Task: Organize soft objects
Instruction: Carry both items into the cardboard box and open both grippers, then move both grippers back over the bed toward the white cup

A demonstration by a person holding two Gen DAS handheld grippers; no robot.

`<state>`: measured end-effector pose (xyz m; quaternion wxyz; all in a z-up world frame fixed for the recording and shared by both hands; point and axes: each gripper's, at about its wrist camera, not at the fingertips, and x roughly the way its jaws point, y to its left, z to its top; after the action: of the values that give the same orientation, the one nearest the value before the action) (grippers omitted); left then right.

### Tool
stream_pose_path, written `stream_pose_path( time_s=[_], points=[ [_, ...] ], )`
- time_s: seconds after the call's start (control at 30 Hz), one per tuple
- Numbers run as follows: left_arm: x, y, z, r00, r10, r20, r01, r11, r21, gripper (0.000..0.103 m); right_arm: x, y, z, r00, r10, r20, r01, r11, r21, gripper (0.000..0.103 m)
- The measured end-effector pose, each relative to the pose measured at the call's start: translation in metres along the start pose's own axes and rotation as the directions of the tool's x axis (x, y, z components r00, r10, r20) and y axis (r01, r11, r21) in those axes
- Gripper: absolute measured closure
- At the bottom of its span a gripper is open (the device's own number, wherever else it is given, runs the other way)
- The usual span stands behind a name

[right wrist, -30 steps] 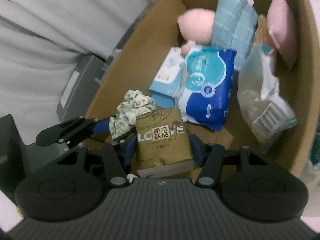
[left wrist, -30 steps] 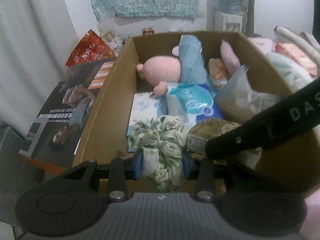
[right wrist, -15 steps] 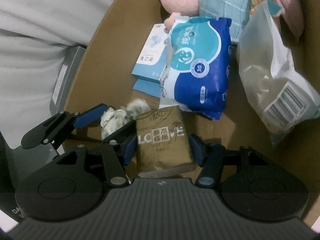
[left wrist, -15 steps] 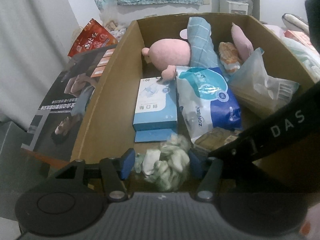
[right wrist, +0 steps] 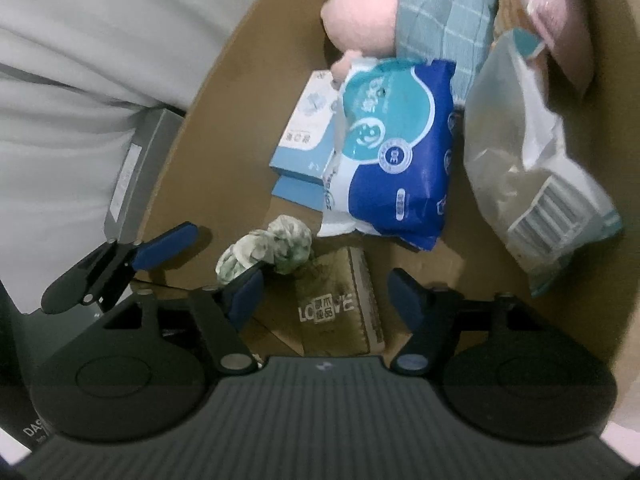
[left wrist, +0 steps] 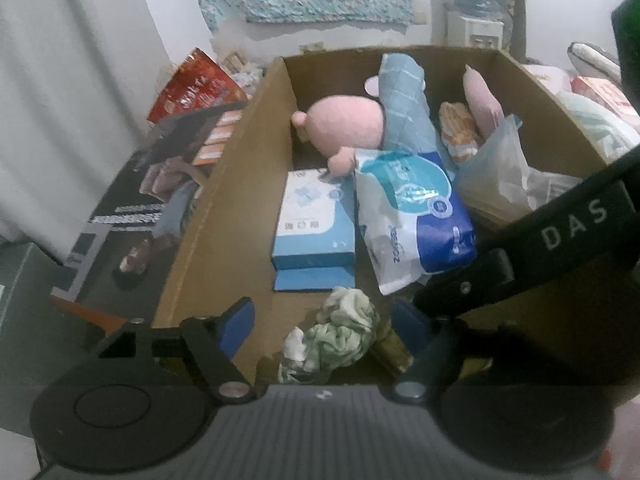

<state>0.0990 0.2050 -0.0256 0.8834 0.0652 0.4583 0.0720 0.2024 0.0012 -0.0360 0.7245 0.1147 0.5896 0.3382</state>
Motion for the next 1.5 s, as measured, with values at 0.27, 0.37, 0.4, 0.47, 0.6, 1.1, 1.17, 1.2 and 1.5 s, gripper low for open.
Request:
stream_pose_path(
  time_s=[0.27, 0.37, 0.4, 0.47, 0.6, 1.1, 1.17, 1.2, 1.5],
  points=[
    [-0.029, -0.002, 0.001, 0.999, 0.020, 0.050, -0.018, 0.999, -0.028, 0.015, -0.043, 0.011, -0.012, 0.992, 0.019, 0.128, -0.006, 0.996, -0.094, 0.019],
    [-0.042, -0.004, -0.001, 0.995, 0.040, 0.086, -0.038, 0.999, -0.032, 0.015, -0.061, 0.018, -0.020, 0.982, 0.032, 0.188, -0.005, 0.989, -0.146, 0.015],
    [-0.046, -0.004, -0.003, 0.995, 0.045, 0.093, -0.042, 0.999, -0.034, 0.014, -0.066, 0.021, -0.021, 0.979, 0.035, 0.202, -0.003, 0.988, -0.157, 0.014],
    [-0.052, -0.005, -0.005, 0.994, 0.049, 0.102, -0.045, 0.998, -0.040, 0.014, -0.076, 0.024, -0.027, 0.972, 0.041, 0.233, 0.003, 0.983, -0.185, 0.013],
    [-0.061, -0.007, -0.009, 0.992, 0.053, 0.111, -0.049, 0.998, -0.037, 0.014, -0.093, 0.029, -0.042, 0.959, 0.054, 0.278, 0.015, 0.971, -0.240, 0.011],
    [-0.081, -0.036, -0.029, 0.992, 0.043, 0.118, -0.041, 0.999, -0.020, 0.014, -0.153, 0.004, -0.114, 0.900, 0.053, 0.433, 0.073, 0.960, -0.269, 0.009],
    [-0.083, -0.044, -0.034, 0.991, 0.028, 0.131, -0.025, 0.999, -0.024, 0.014, -0.164, -0.008, -0.131, 0.883, 0.050, 0.466, 0.078, 0.964, -0.252, 0.009],
    [-0.084, -0.049, -0.037, 0.989, 0.018, 0.145, -0.014, 1.000, -0.028, 0.014, -0.167, -0.013, -0.137, 0.876, 0.047, 0.479, 0.081, 0.967, -0.243, 0.008],
    [-0.099, -0.111, -0.063, 0.939, -0.195, 0.282, 0.199, 0.980, 0.014, 0.008, -0.202, -0.088, -0.225, 0.792, -0.089, 0.604, 0.132, 0.991, -0.029, 0.007]
  ],
)
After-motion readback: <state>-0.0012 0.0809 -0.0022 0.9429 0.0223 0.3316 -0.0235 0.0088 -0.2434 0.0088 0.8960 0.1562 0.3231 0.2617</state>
